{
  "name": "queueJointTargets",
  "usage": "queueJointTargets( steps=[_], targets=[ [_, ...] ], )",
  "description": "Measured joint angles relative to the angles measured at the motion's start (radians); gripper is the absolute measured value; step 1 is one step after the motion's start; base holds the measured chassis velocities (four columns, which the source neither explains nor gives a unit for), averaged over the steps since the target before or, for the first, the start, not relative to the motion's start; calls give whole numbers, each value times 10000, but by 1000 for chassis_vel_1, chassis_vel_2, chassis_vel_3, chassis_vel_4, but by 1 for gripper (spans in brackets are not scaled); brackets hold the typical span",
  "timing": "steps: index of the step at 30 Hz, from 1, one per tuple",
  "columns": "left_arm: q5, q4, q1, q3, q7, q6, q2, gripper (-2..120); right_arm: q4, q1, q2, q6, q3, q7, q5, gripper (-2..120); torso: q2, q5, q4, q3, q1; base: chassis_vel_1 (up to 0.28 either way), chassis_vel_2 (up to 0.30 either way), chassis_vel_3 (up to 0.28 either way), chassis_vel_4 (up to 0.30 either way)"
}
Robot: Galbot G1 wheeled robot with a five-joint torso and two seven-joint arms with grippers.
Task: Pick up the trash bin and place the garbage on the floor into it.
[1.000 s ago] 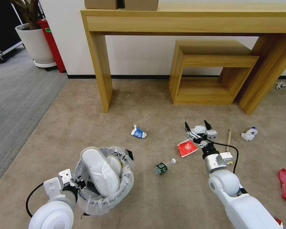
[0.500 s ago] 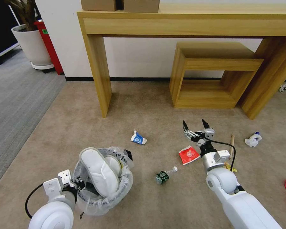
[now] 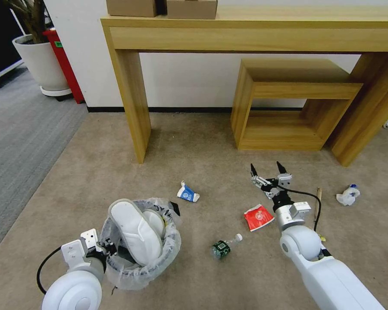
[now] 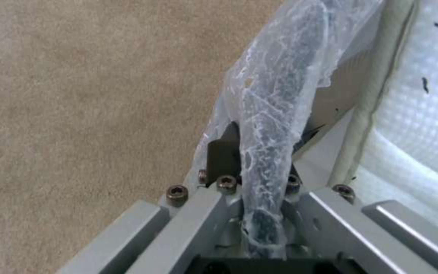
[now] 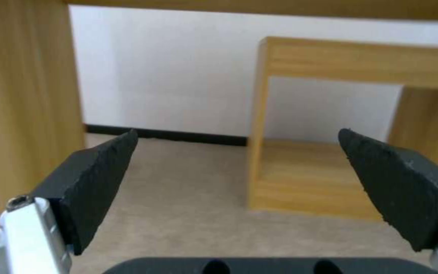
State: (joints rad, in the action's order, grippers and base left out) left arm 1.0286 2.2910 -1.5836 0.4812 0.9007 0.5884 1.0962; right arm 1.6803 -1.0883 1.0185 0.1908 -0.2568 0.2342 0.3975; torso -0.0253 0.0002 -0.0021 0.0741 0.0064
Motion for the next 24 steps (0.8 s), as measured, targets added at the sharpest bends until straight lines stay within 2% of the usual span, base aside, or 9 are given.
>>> queueJointTargets(
  steps=[3,6,7,10,12,14,15,19,24],
  targets=[
    [11,0,-32,17,-1,0,-23,0,24,99,-307,-211,120,84,33,100,0,1,0,0,0,0,0,0,0],
    [-25,13,-136,49,0,0,-50,0,354,141,-1362,-936,546,-489,461,100,1,0,1,0,1,0,0,0,0],
    [-25,13,-136,49,0,0,-50,0,354,141,-1362,-936,546,-489,461,100,1,0,1,0,1,0,0,0,0],
    [-112,32,-231,56,-6,1,-34,0,360,170,-2963,-1434,1244,-1472,522,100,1,4,2,0,0,0,0,0,0],
    [-116,38,-238,63,-7,1,-23,0,360,177,-3318,-1482,1398,-1617,567,100,1,3,2,1,0,0,0,0,0],
    [-120,62,-231,73,-15,1,38,0,405,243,-4666,-1511,1927,-2435,653,100,0,-5,-2,0,0,0,0,0,0],
    [-120,62,-231,73,-15,1,38,0,405,243,-4666,-1511,1927,-2435,653,100,0,-5,-2,0,0,0,0,0,0],
    [-121,38,-158,110,-15,-5,117,0,-161,556,-5851,-630,2971,-4194,-215,100,0,-1,2,0,0,0,0,0,0],
    [-104,-98,54,-75,-15,-19,95,0,-873,628,-5989,295,3214,-5528,-1273,100,0,-4,-2,0,0,0,0,0,0]
  ],
)
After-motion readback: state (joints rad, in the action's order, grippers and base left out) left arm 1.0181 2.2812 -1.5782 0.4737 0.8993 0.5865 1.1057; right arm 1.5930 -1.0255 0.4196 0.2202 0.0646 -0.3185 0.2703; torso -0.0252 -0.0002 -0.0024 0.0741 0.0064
